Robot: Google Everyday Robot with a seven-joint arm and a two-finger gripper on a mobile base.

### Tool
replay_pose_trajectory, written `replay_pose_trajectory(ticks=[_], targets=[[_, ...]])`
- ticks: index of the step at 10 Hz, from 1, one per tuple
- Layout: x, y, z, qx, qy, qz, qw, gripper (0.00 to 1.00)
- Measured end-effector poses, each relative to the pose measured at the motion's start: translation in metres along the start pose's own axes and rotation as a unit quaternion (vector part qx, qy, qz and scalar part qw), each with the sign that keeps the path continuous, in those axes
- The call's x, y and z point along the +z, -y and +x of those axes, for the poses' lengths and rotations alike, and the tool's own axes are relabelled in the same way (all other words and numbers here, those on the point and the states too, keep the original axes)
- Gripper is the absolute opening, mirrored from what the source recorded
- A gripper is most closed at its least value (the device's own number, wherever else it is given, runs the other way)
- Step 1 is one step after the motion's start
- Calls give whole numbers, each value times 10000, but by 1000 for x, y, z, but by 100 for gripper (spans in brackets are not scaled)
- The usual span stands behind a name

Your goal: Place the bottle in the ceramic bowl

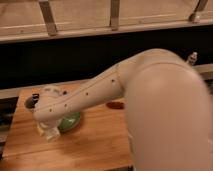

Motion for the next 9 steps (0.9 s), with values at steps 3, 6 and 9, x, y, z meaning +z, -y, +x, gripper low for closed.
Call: replay_pose_trajectory(ticks=[3,6,9], targets=[[-30,48,-20,166,79,249,9995,0],[-9,60,-25,234,7,179,9996,0],[-8,62,-26,250,14,170,9995,15]])
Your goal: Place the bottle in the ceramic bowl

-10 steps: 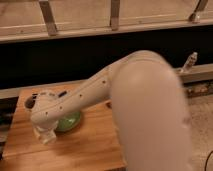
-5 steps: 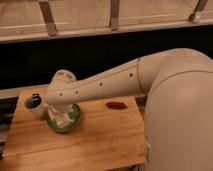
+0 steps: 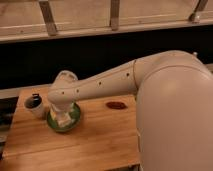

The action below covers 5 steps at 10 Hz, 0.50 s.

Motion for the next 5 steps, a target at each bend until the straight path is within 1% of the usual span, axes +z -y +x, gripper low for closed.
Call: replay_pose_trajectory(ticks=[5], targets=[[1,-2,0,-14,-5,-4,10000,66]])
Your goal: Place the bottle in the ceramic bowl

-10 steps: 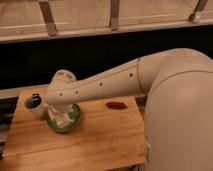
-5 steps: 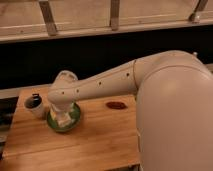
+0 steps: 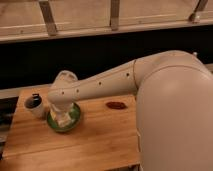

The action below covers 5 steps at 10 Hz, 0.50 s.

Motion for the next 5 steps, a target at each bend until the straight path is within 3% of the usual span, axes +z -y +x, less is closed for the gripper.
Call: replay_pose_trajectory(ticks=[1,2,5], targets=[[1,0,0,1,-7,-2,10000,76],[1,0,0,2,-6,-1,10000,80],[0,1,0,6,-4,0,10000,80]])
